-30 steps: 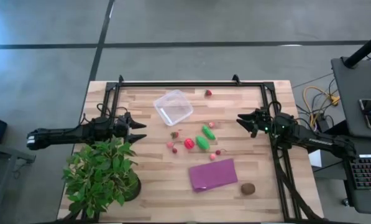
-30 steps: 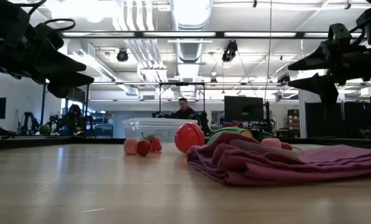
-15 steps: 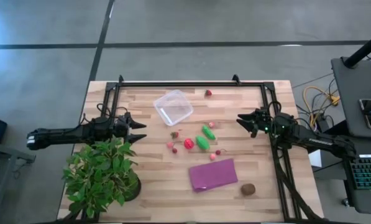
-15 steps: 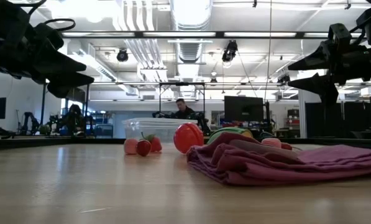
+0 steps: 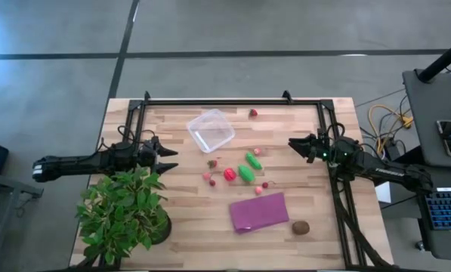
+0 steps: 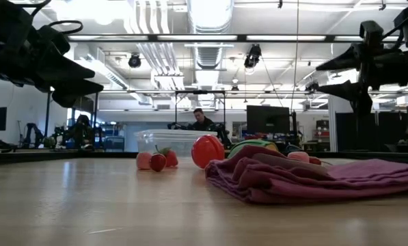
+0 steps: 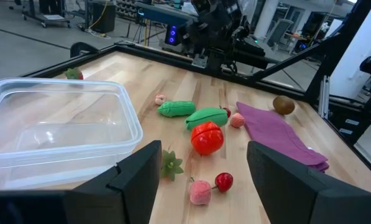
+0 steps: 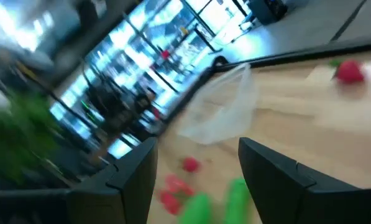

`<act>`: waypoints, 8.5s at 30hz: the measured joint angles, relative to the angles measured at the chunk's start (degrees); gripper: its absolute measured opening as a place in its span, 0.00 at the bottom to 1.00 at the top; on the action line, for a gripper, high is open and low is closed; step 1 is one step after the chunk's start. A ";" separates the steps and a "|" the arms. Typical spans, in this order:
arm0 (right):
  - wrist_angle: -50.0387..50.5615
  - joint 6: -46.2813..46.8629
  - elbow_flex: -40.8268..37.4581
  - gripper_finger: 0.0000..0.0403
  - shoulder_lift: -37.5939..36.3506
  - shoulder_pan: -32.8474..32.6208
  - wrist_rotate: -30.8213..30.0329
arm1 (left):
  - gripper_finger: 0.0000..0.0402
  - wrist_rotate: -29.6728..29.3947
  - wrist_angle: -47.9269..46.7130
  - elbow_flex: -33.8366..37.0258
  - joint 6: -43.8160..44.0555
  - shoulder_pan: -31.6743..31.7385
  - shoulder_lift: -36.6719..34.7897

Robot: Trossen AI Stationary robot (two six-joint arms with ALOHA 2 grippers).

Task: Pick and placing Produce into tupperware
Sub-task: Put the brown kiwi into the transparent bin, then put the top red strawberry into the transparent bin

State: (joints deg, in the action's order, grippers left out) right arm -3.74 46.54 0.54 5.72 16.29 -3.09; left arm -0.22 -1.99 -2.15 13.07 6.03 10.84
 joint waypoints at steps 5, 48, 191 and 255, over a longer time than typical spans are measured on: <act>-2.89 19.92 0.00 0.54 0.00 -0.02 0.02 | 0.56 0.01 0.01 0.00 0.01 0.01 -0.01; -68.72 8.56 0.09 0.54 8.24 -0.02 -7.52 | 0.56 0.00 0.00 0.00 0.01 0.00 0.01; 52.31 12.83 57.27 0.61 83.69 -68.98 -25.27 | 0.56 -0.01 0.12 0.00 0.01 -0.01 0.34; 70.54 -51.59 121.86 0.81 118.93 23.45 -3.50 | 0.56 0.01 0.16 0.04 0.00 -0.01 0.73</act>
State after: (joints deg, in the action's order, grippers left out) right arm 66.79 -5.05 122.40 124.64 39.74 -6.59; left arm -0.21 -1.83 -2.11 13.07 6.02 11.57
